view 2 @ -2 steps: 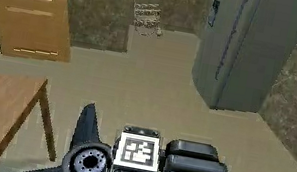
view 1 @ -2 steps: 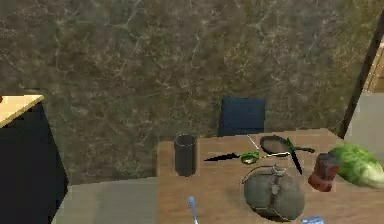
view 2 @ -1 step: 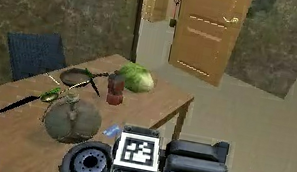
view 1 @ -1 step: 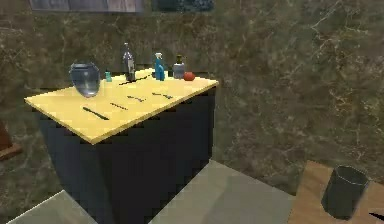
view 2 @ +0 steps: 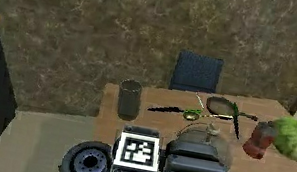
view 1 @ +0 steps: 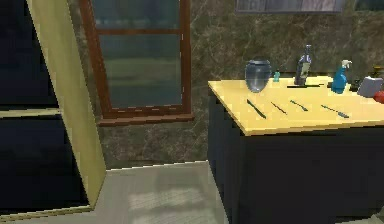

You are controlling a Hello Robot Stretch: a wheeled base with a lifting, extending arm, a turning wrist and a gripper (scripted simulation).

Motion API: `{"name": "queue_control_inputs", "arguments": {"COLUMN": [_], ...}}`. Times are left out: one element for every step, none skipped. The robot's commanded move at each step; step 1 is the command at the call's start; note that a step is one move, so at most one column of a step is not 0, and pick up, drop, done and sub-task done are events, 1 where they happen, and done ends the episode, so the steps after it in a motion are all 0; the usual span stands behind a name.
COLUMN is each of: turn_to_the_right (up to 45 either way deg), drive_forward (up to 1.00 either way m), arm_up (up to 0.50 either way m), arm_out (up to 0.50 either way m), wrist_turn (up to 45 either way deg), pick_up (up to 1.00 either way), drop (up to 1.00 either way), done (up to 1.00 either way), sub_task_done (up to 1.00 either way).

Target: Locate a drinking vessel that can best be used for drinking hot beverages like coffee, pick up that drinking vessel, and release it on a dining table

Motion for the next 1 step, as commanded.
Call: {"name": "queue_control_inputs", "arguments": {"turn_to_the_right": [-18.0], "drive_forward": [0.0], "arm_up": [0.0], "arm_out": [0.0], "wrist_turn": [0.0], "pick_up": [0.0], "drop": [0.0], "done": [0.0], "sub_task_done": [0.0]}}
